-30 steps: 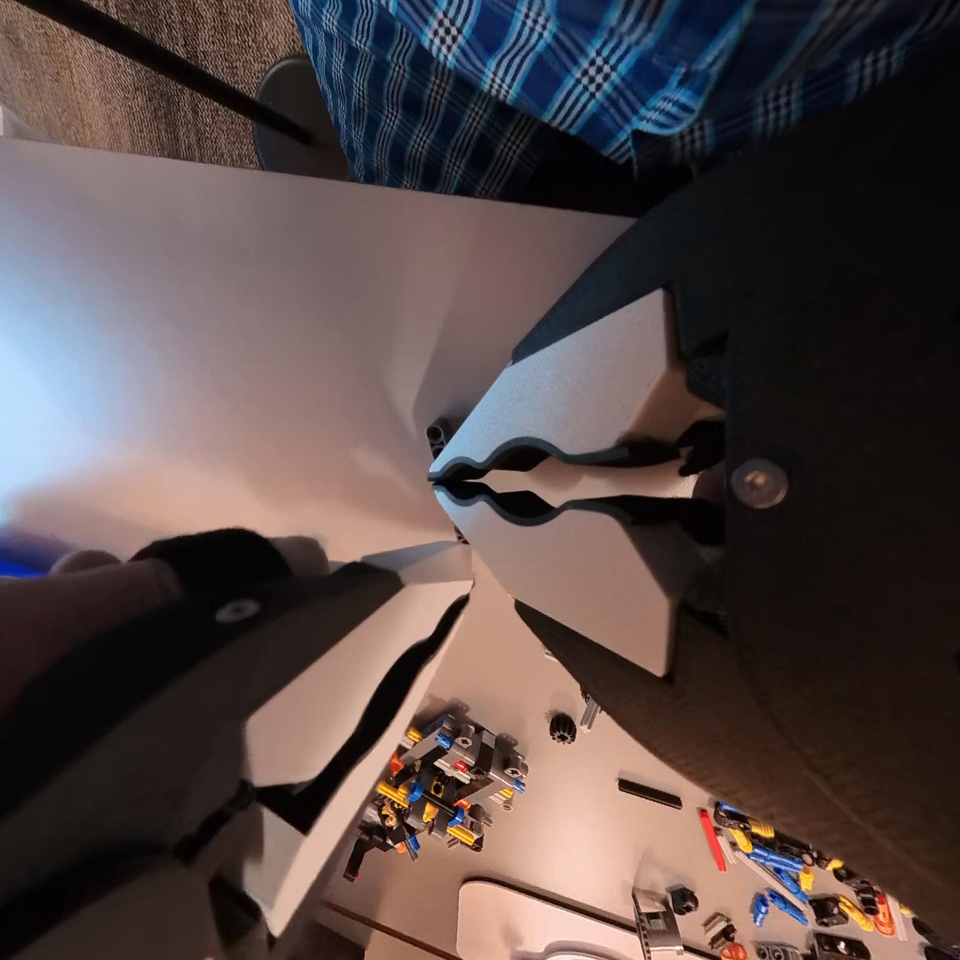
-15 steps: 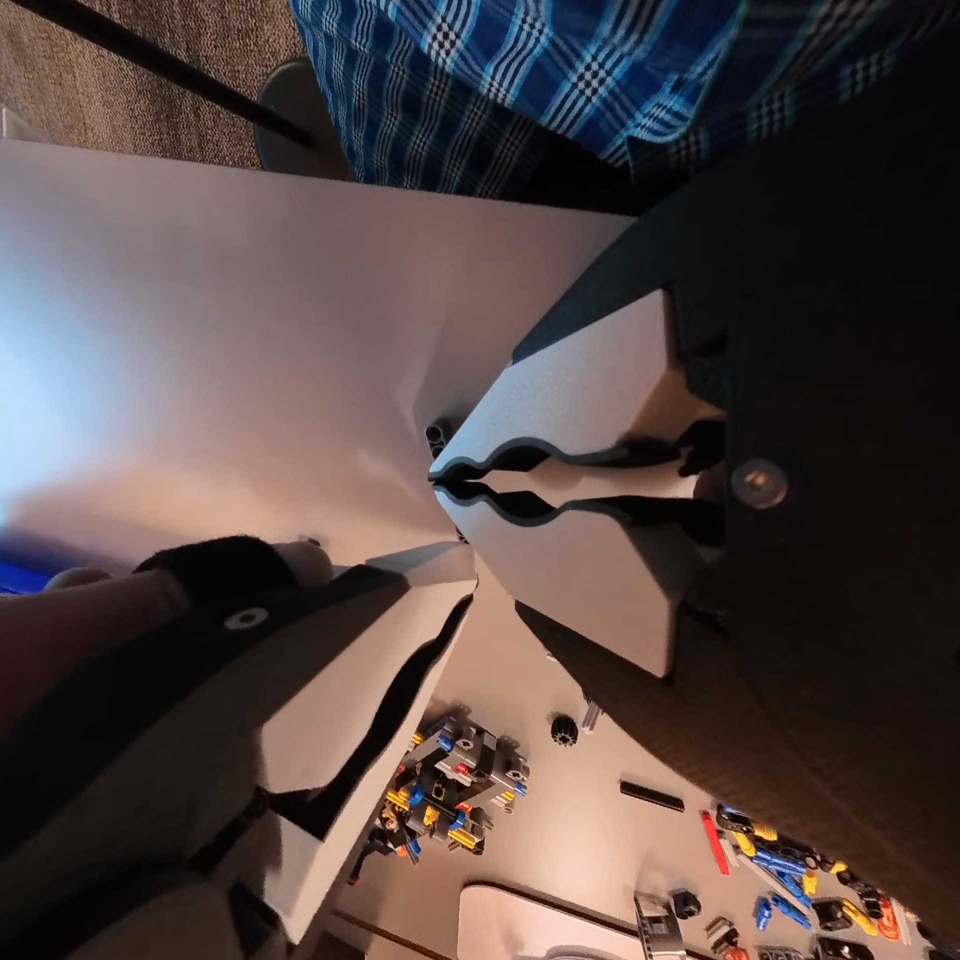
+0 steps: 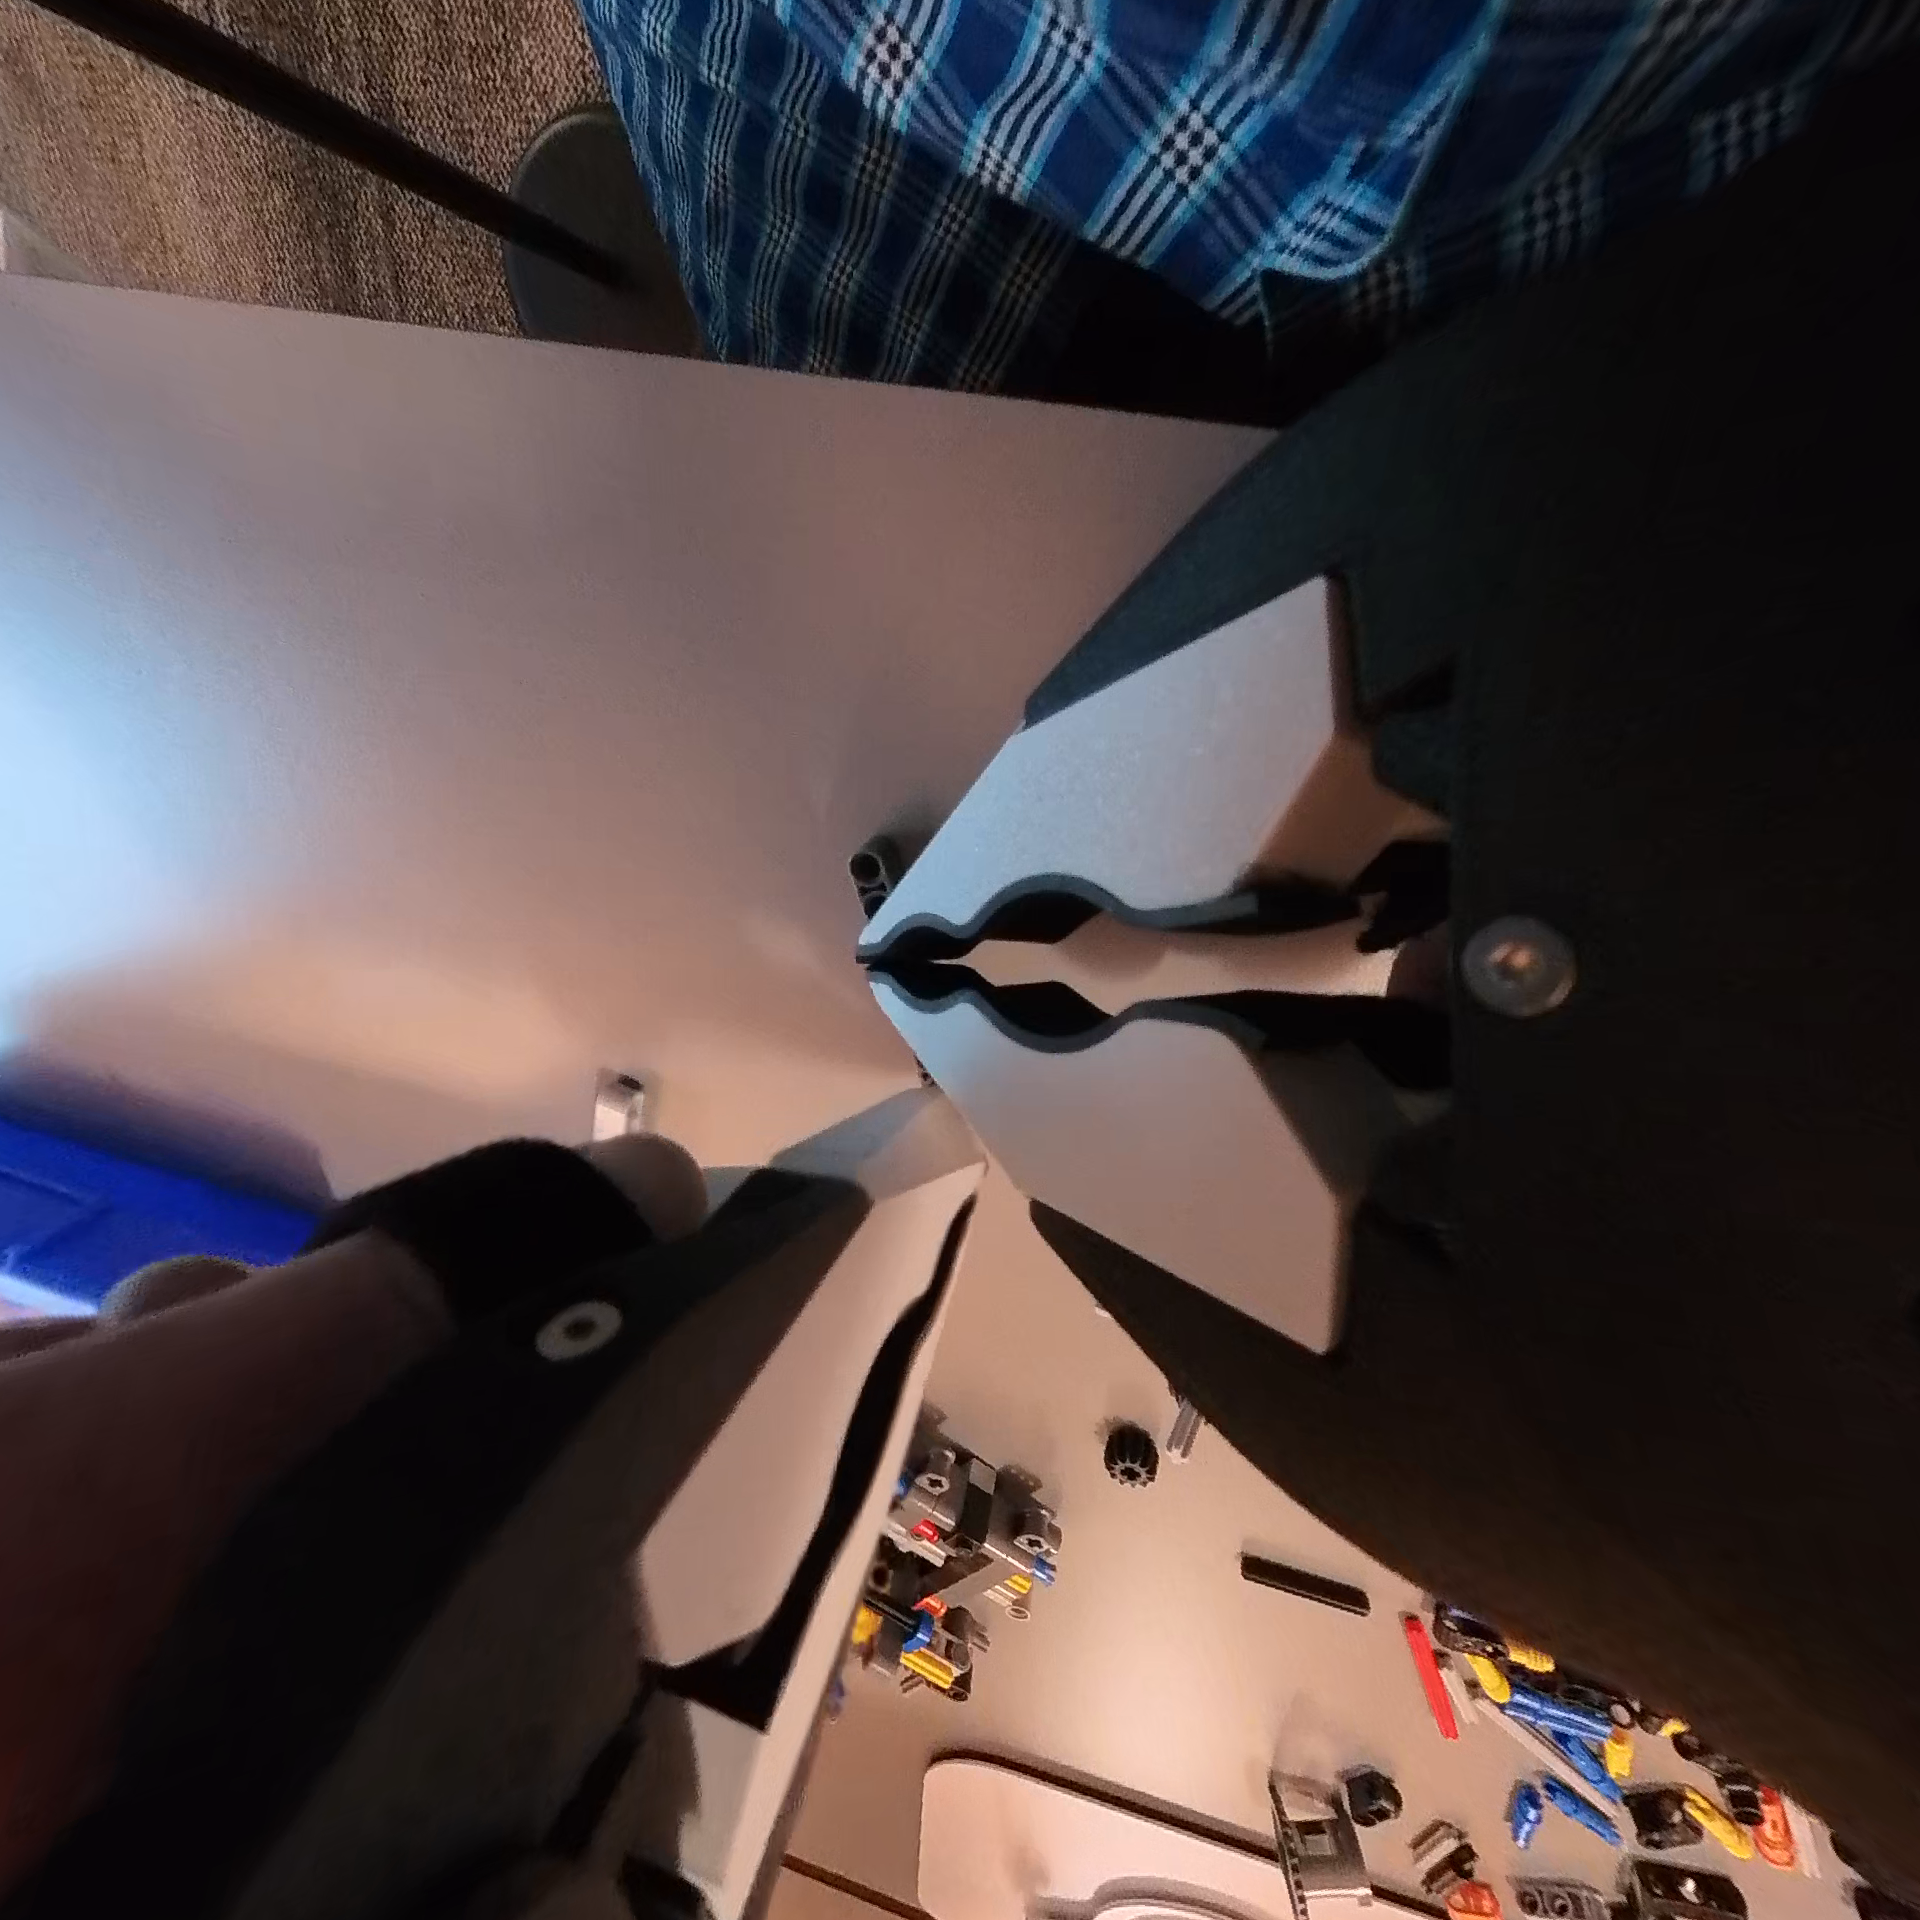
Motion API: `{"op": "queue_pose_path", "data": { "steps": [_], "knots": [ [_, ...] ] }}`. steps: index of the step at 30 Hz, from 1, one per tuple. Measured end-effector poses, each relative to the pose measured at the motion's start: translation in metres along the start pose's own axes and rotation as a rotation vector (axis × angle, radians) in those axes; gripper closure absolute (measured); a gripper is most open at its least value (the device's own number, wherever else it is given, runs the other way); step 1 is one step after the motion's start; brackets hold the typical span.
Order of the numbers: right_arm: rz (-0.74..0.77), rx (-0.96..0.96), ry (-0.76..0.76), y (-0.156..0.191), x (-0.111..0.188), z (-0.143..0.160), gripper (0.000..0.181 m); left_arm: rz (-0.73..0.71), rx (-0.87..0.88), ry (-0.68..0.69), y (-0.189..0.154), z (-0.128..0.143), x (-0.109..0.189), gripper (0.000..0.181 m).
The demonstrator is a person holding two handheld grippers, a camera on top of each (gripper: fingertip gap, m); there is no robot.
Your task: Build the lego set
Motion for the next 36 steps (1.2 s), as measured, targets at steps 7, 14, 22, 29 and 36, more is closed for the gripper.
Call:
{"op": "queue_pose_path", "data": {
  "steps": [7, 14, 22, 29, 36],
  "knots": [
    [-0.009, -0.031, -0.045, -0.001, -0.005, 0.009, 0.180, -0.005, -0.004, -0.001, 0.000, 0.000, 0.000, 0.181],
    [0.014, -0.082, -0.130, 0.002, -0.005, 0.017, 0.180, 0.011, 0.008, -0.001, 0.001, 0.001, 0.000, 0.181],
    [0.060, -0.102, -0.242, 0.003, 0.004, 0.021, 0.176, 0.009, 0.003, -0.003, 0.002, 0.001, 0.000, 0.181],
    [0.070, -0.077, -0.238, 0.008, 0.002, 0.021, 0.181, 0.004, -0.003, -0.004, 0.002, 0.000, -0.001, 0.181],
    [0.071, -0.080, -0.243, 0.007, 0.000, 0.023, 0.181, 0.005, -0.001, -0.004, 0.003, 0.000, -0.001, 0.181]
  ]
}}
Point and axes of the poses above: each gripper's, where its closed fingertips meet, x back along the fingers, z out of its underside, y = z × x across the jaws, the point moved 10 cm from there along x, back along the fingers, and after that the axes turned 12 degrees about -z, right-handed, at the moved point
